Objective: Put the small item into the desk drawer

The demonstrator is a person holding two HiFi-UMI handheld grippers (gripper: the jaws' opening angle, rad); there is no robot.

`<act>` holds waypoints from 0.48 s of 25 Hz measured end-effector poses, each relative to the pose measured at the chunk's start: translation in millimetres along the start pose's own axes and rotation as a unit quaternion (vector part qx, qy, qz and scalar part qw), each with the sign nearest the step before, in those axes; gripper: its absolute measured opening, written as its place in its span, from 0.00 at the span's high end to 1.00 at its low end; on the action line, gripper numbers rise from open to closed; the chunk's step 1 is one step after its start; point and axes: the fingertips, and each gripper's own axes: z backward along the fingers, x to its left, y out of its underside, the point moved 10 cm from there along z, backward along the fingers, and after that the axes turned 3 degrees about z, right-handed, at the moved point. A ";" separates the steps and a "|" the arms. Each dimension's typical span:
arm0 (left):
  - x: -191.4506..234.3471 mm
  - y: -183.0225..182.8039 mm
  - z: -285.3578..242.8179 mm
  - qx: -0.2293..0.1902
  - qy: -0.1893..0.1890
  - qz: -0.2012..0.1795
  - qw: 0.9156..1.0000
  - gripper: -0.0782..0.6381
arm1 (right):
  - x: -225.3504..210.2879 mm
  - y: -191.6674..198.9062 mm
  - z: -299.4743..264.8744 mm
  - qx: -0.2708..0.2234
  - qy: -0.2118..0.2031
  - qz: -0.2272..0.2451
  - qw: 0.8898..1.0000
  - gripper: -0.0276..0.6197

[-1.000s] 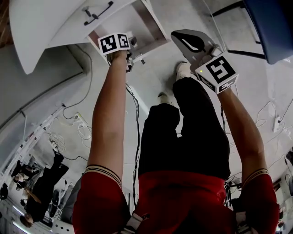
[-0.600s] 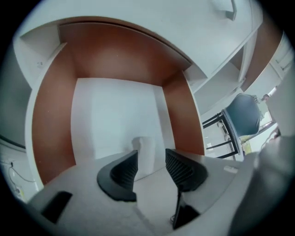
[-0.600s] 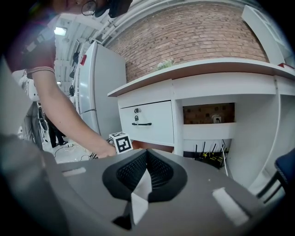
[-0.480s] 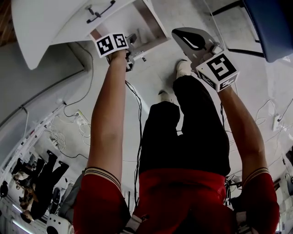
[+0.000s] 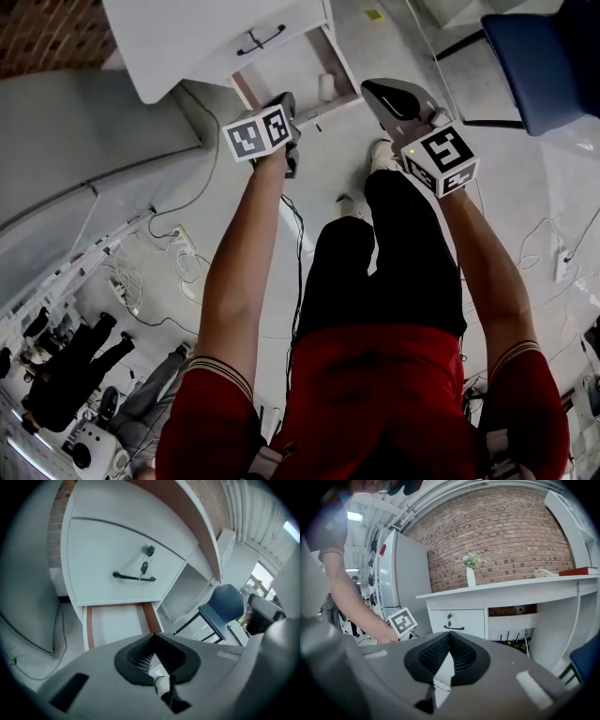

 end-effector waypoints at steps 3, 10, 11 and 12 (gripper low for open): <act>-19.8 -0.5 28.3 -0.039 0.012 -0.037 0.998 0.88 | 11.7 -15.6 7.6 -0.008 0.004 -0.001 1.000 0.95; -86.0 -7.3 111.8 -0.174 0.079 -0.157 0.969 0.88 | 43.2 -47.7 28.7 -0.025 -0.003 -0.010 1.000 0.95; -97.2 -7.4 125.7 -0.186 0.088 -0.177 0.963 0.88 | 48.6 -52.6 34.2 -0.029 -0.006 -0.013 0.999 0.95; -109.3 -7.9 140.2 -0.196 0.098 -0.199 0.955 0.88 | 54.2 -58.2 40.4 -0.034 -0.010 -0.015 0.999 0.95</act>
